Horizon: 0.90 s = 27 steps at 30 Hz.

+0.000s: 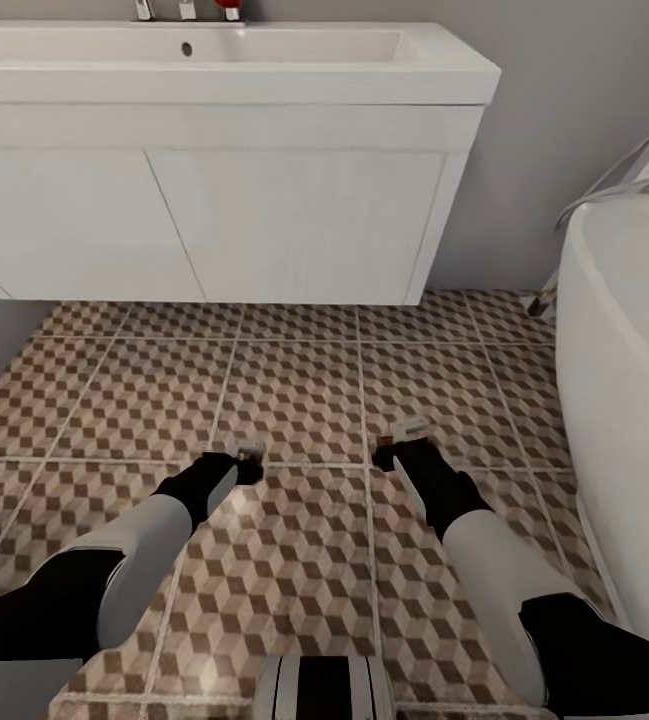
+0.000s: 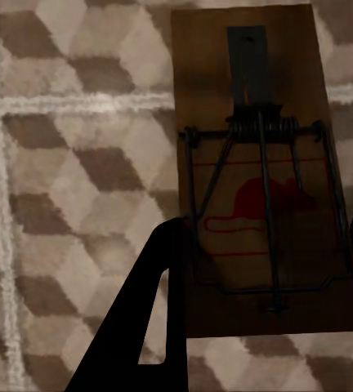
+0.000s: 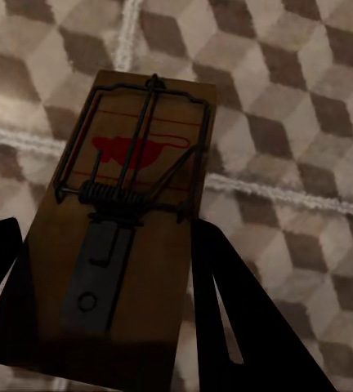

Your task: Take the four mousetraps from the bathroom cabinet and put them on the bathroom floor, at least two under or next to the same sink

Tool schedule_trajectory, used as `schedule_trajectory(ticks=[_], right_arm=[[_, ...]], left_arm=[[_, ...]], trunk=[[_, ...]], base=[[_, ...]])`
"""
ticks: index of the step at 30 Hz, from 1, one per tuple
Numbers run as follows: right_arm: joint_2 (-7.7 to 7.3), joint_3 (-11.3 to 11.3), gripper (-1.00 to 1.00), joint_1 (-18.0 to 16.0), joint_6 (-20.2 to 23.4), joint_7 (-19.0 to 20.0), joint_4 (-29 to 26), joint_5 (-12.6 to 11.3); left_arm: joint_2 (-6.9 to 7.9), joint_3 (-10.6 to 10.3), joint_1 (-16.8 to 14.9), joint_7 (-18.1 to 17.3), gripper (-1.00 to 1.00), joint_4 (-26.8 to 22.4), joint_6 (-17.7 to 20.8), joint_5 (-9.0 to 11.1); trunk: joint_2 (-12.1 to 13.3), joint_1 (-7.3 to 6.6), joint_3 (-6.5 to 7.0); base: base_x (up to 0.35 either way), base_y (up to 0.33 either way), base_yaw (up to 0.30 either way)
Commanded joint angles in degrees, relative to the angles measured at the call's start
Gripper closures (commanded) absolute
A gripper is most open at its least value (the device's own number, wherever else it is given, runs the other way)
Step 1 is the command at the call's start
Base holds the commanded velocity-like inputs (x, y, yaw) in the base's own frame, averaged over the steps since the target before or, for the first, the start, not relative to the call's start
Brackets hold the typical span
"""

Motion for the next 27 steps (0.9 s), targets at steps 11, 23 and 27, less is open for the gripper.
schedule_trajectory(ticks=[11, 23, 27], right_arm=[[-0.06, 0.2, 1.0, 0.0, -0.1, 0.0, -0.1, 0.1], [0.25, 1.0, 1.0, 0.0, -6.1, -0.3, -0.4, 0.3], [1.16, 1.9, 1.0, -0.3, -6.0, -0.7, -1.2, 0.4]], left_arm=[[-0.04, 0.1, 0.0, 0.1, 1.0, -0.1, 0.3, -0.4], [0.13, 0.5, 0.0, 0.7, 1.0, -5.7, -1.7, -0.7], [0.26, 0.6, -0.1, 0.8, 1.0, -10.5, 3.5, -0.6]], trunk=[[-0.1, 0.19, -2.65], [-0.1, 0.19, -2.71], [-0.1, 0.19, -2.71]], base=[[0.0, 0.0, 0.0], [0.0, 0.0, 0.0], [0.0, 0.0, 0.0]])
